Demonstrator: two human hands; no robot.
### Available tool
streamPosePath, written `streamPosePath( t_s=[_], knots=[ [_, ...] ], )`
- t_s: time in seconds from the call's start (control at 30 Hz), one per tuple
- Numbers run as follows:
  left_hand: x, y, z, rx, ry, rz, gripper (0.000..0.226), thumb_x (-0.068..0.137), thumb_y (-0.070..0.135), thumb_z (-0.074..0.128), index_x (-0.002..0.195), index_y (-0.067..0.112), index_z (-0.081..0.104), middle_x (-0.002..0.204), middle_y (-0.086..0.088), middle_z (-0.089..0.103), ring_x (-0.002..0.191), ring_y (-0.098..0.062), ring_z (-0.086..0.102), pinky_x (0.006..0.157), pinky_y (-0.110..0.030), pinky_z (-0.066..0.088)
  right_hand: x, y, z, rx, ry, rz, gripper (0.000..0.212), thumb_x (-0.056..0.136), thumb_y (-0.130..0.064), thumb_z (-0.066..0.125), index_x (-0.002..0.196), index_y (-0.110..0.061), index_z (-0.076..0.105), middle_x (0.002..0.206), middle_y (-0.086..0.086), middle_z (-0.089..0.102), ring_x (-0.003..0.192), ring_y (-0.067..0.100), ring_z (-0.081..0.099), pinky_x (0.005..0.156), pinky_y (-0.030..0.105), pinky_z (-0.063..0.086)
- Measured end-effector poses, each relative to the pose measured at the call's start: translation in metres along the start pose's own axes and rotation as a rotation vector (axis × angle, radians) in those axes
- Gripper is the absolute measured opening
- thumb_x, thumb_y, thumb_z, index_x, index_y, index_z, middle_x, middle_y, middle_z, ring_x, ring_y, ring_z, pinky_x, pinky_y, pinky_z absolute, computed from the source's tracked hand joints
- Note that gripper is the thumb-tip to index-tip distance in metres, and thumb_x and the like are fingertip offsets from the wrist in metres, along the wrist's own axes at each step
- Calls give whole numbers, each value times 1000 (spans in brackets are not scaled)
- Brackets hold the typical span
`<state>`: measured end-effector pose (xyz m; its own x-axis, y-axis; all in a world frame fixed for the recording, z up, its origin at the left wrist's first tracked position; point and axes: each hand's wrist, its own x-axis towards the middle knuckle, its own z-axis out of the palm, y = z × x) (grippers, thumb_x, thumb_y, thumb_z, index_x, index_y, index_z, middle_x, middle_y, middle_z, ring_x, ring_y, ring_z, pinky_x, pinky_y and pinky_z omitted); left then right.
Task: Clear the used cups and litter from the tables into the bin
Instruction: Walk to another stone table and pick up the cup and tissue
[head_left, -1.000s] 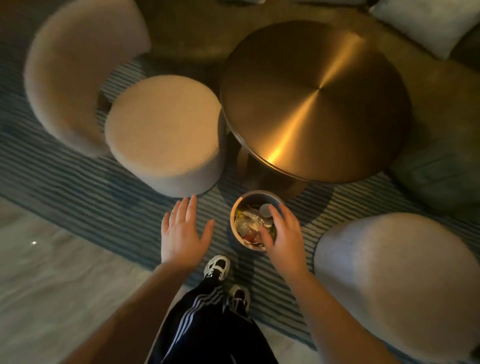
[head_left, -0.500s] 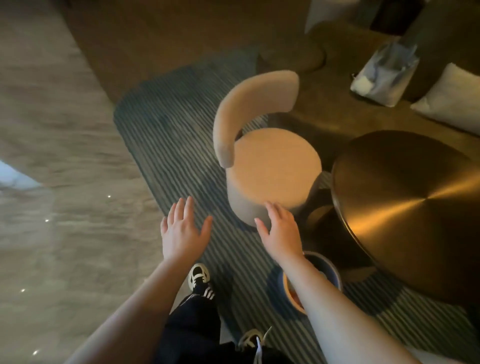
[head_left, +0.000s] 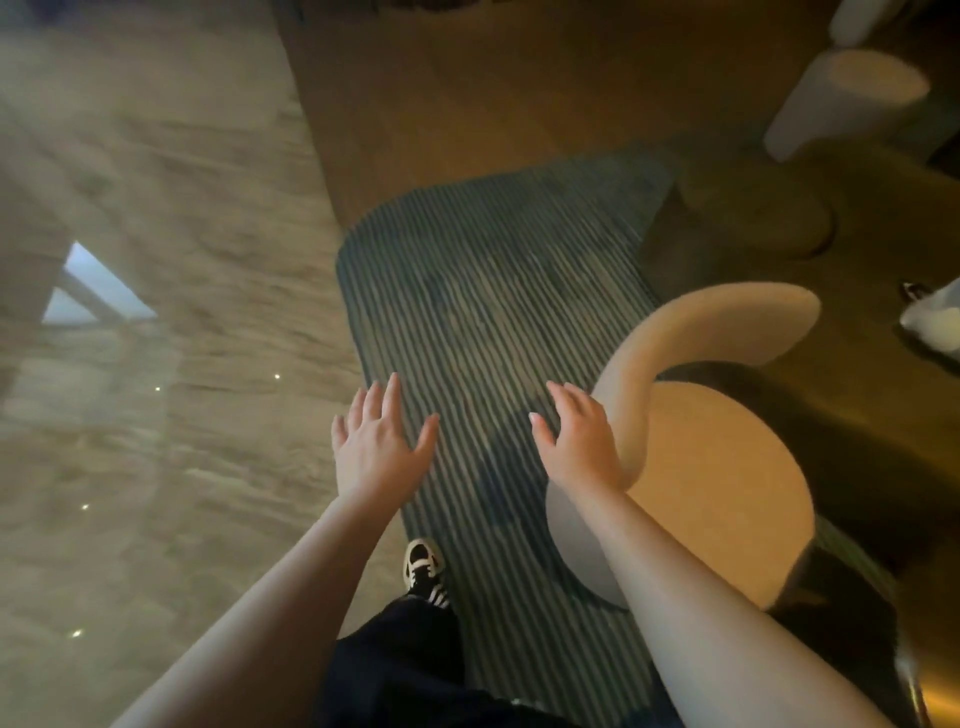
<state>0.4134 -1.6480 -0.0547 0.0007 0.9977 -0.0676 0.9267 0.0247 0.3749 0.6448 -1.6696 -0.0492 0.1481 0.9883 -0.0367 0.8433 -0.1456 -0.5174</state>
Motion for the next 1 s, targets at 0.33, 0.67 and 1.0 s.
streamPosePath(
  t_s=[0.33, 0.67, 1.0],
  knots=[
    [238, -5, -38, 35, -52, 61, 80, 86, 71, 19, 151, 25, 11, 157, -4, 20, 145, -20, 9, 116, -48, 9, 210, -61, 6, 6, 4, 98, 52, 96, -40, 45, 143, -17, 39, 150, 9, 34, 139, 24, 29, 112, 40, 31],
    [515, 58, -19, 19, -45, 79, 78, 89, 67, 24, 151, 23, 11, 158, -4, 17, 145, -21, 8, 116, -49, 8, 475, -32, 10, -20, 80, 158, 53, 96, -43, 45, 142, -17, 39, 149, 10, 37, 138, 25, 31, 109, 40, 32],
    [863, 185, -39, 67, 21, 146, 79, 87, 69, 23, 150, 21, 18, 154, -5, 27, 143, -23, 17, 113, -51, 17, 825, 2, -71, 2, 74, 166, 53, 97, -40, 46, 143, -14, 39, 149, 11, 37, 137, 27, 31, 111, 40, 31]
  ],
)
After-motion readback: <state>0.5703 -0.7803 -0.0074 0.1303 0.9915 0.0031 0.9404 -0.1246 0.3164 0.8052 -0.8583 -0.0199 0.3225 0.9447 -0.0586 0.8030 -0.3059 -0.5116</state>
